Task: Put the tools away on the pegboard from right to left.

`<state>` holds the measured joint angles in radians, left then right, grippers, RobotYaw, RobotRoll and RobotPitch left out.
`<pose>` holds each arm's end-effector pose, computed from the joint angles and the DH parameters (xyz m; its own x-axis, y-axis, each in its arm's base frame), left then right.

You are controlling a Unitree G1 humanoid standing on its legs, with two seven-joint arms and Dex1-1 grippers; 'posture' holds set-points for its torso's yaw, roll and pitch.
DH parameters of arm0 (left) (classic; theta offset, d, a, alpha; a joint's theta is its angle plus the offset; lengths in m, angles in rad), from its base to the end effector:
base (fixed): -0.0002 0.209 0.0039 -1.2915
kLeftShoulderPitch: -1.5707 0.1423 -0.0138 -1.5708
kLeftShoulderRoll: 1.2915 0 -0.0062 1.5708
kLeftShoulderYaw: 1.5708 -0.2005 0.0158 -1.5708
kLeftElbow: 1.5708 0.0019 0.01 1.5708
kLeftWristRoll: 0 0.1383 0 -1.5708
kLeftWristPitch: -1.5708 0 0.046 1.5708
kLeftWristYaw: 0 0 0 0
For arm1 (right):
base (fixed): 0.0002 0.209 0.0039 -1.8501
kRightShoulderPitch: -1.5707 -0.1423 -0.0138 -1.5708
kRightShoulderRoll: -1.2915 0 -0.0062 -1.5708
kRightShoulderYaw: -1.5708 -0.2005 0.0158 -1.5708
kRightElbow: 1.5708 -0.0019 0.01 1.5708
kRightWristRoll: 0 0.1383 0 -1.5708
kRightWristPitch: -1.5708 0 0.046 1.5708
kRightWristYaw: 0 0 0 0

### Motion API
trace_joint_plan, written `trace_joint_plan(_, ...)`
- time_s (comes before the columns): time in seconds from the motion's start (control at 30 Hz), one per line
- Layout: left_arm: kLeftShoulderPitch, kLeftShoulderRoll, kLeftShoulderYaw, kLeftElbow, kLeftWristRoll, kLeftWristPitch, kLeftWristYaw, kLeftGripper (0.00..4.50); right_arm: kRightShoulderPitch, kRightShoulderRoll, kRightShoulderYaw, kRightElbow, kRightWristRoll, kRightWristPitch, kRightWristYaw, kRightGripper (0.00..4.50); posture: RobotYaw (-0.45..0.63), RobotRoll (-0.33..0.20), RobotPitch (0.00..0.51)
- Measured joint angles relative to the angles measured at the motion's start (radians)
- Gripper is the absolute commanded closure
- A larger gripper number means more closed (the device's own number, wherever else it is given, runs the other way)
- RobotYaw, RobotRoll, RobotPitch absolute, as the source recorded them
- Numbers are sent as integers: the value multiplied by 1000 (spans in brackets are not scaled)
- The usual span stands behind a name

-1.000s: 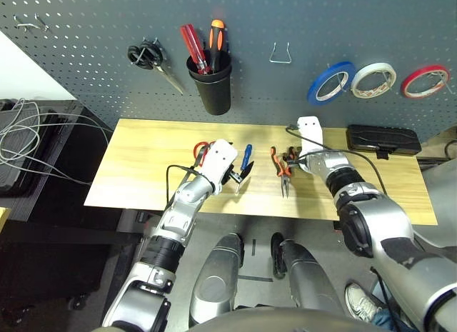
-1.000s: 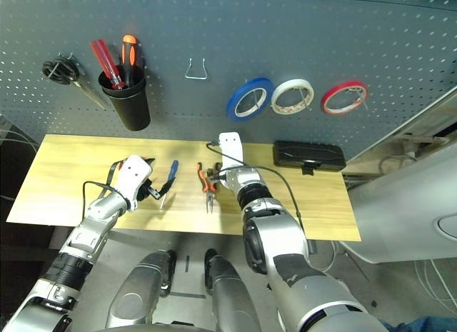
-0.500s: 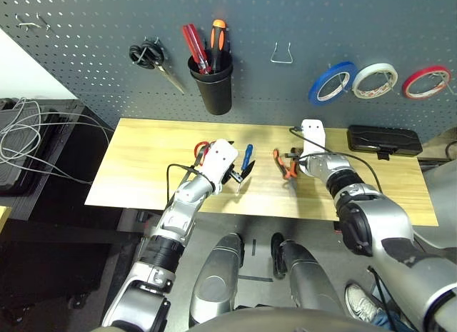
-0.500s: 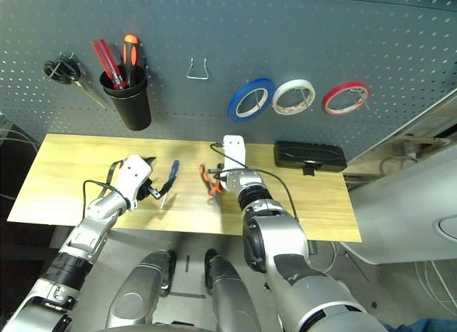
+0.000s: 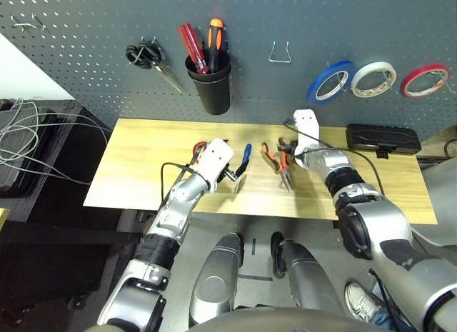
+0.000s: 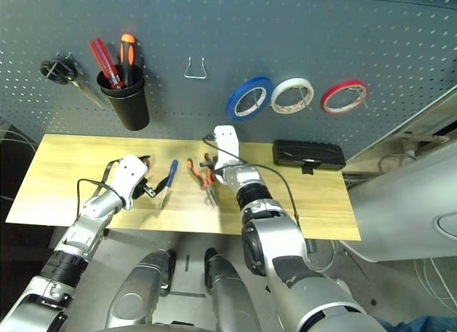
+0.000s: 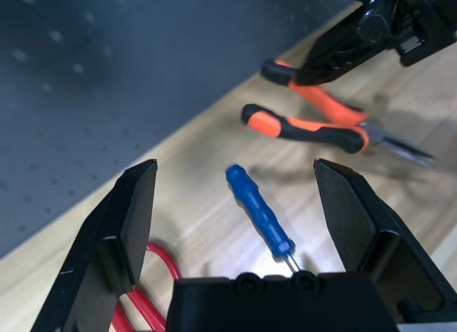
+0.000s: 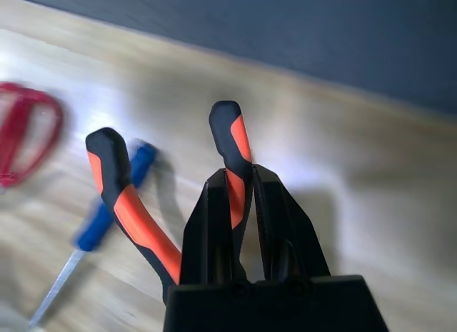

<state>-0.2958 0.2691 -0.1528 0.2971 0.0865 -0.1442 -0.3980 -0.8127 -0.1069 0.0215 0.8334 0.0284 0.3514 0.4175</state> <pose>0.2633 0.1699 0.0451 0.8428 -0.5339 -0.0681 0.5149 0.7629 0.3910 0.3481 -0.1283 0.0768 0.7839 0.4637 -0.4128 -0.4995 0.8660 0.0243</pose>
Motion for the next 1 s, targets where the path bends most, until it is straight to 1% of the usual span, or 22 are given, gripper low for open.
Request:
trace_joint_plan(0.13, -2, -2, 11, 0, -19, -52, -8, 0, 45, -34, 26, -152, 0, 1, 57, 4261, 193, 0, 220)
trace_joint_plan(0.47, -2, -22, 24, -42, -92, -110, -37, 0, 110, -93, 18, -462, 22, 2, 82, 4261, 166, 0, 219)
trace_joint_plan(0.53, -2, -24, 28, -44, -97, -117, -40, 0, 131, -108, 18, -525, 34, -38, 104, 4261, 162, 0, 219)
trace_joint_plan(0.67, -11, -33, 29, -44, -99, -126, -43, 0, 129, -108, 2, -593, 60, -86, 113, 4261, 158, 0, 218)
trace_joint_plan(0.87, -39, -42, 37, -44, -115, -128, -43, 0, 73, -68, -32, -619, 113, -159, 85, 4261, 160, 0, 218)
trace_joint_plan(1.0, -40, -42, 38, -44, -117, -128, -43, 0, 34, -50, -41, -623, 128, -226, 75, 4261, 164, 0, 221)
